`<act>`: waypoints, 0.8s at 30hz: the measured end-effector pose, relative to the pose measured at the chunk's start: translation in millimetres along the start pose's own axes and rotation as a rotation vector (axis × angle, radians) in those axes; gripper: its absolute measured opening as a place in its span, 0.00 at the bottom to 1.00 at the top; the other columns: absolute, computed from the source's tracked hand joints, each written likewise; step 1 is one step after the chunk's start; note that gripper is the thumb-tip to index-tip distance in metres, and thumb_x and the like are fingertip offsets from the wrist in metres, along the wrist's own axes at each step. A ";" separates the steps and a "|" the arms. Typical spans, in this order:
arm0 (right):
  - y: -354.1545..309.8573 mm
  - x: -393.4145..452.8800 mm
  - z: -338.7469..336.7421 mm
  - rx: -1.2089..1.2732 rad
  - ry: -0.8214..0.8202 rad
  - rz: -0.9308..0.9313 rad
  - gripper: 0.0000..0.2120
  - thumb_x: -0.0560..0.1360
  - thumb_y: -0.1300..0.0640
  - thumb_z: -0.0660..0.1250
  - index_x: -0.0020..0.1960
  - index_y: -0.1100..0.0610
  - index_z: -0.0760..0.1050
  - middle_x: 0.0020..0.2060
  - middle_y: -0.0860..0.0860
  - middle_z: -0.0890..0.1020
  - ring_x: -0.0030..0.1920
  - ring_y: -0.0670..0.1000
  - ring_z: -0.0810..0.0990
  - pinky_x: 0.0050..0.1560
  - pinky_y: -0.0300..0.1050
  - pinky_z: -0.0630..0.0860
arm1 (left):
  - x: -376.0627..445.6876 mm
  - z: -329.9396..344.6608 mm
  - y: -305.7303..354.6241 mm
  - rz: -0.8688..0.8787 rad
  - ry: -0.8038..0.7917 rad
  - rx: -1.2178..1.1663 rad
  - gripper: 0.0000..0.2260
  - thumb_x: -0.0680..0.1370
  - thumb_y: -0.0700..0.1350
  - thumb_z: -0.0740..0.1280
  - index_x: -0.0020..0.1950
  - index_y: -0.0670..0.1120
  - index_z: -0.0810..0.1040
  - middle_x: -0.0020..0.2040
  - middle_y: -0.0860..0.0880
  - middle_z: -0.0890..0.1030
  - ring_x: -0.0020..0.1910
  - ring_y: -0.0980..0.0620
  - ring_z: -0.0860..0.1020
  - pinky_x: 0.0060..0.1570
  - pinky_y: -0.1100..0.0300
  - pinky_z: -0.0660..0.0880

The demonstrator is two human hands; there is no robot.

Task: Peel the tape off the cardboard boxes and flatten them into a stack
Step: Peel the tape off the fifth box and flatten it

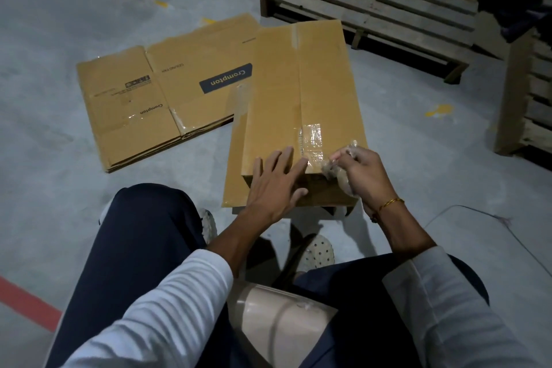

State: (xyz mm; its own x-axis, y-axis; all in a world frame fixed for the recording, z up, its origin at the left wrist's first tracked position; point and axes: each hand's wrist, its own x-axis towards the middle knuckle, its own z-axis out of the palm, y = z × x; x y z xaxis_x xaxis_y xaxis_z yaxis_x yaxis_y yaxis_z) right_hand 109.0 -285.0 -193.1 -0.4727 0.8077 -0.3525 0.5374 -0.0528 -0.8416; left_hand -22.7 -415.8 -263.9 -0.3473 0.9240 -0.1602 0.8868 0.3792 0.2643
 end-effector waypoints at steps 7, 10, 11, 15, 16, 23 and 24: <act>-22.2 -28.7 4.0 0.596 -0.106 0.010 0.10 0.79 0.65 0.62 0.41 0.57 0.77 0.44 0.61 0.81 0.46 0.61 0.81 0.51 0.58 0.78 | 4.3 -39.1 -12.3 0.054 0.171 -0.010 0.24 0.84 0.63 0.52 0.80 0.60 0.60 0.81 0.50 0.59 0.80 0.46 0.56 0.75 0.34 0.51; -30.3 -41.8 -3.3 0.915 -0.202 0.037 0.10 0.80 0.66 0.57 0.43 0.59 0.73 0.44 0.59 0.78 0.49 0.61 0.83 0.58 0.67 0.77 | 1.0 -61.6 -21.2 0.086 0.190 0.020 0.25 0.83 0.64 0.47 0.79 0.61 0.60 0.80 0.51 0.61 0.79 0.47 0.58 0.75 0.34 0.53; -33.3 -45.6 -7.0 1.006 -0.223 0.028 0.10 0.80 0.66 0.57 0.44 0.58 0.72 0.43 0.56 0.78 0.48 0.59 0.84 0.56 0.66 0.79 | -1.5 -69.6 -23.5 0.101 0.191 0.025 0.25 0.83 0.65 0.46 0.79 0.61 0.60 0.80 0.52 0.61 0.79 0.47 0.59 0.74 0.35 0.53; -38.8 -64.5 -15.4 1.182 -0.309 0.030 0.11 0.80 0.64 0.55 0.44 0.56 0.73 0.39 0.54 0.77 0.40 0.55 0.83 0.47 0.56 0.83 | -17.5 -85.6 -26.2 0.138 0.196 0.021 0.26 0.83 0.65 0.44 0.79 0.62 0.59 0.80 0.53 0.62 0.78 0.48 0.59 0.74 0.34 0.51; -38.7 -68.0 -14.5 1.189 -0.317 0.034 0.10 0.80 0.63 0.55 0.45 0.56 0.73 0.39 0.54 0.77 0.39 0.56 0.82 0.45 0.55 0.83 | -21.3 -84.1 -26.3 0.138 0.190 0.023 0.26 0.83 0.65 0.44 0.80 0.62 0.59 0.80 0.53 0.62 0.78 0.48 0.59 0.74 0.34 0.51; -29.2 -70.4 -37.3 0.696 -0.056 -0.177 0.16 0.75 0.56 0.59 0.58 0.55 0.80 0.48 0.57 0.79 0.44 0.59 0.82 0.41 0.50 0.81 | -25.9 -61.3 -31.3 0.059 0.126 -0.002 0.25 0.83 0.64 0.41 0.80 0.63 0.53 0.81 0.55 0.58 0.79 0.49 0.56 0.75 0.33 0.50; -26.2 -70.1 -40.0 0.508 0.004 -0.223 0.17 0.74 0.55 0.58 0.57 0.53 0.81 0.51 0.56 0.79 0.45 0.58 0.81 0.39 0.45 0.79 | -25.9 -57.3 -32.2 0.049 0.118 0.002 0.25 0.83 0.64 0.41 0.81 0.63 0.52 0.81 0.55 0.57 0.79 0.48 0.56 0.74 0.32 0.50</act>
State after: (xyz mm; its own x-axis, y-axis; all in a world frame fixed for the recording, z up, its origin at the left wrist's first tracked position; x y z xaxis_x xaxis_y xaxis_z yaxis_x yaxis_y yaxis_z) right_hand 156.1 -316.8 -130.0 -0.5331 0.8340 -0.1424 0.0196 -0.1561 -0.9876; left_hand -59.8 -449.0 -213.8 -0.3370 0.9409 -0.0346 0.9039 0.3336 0.2676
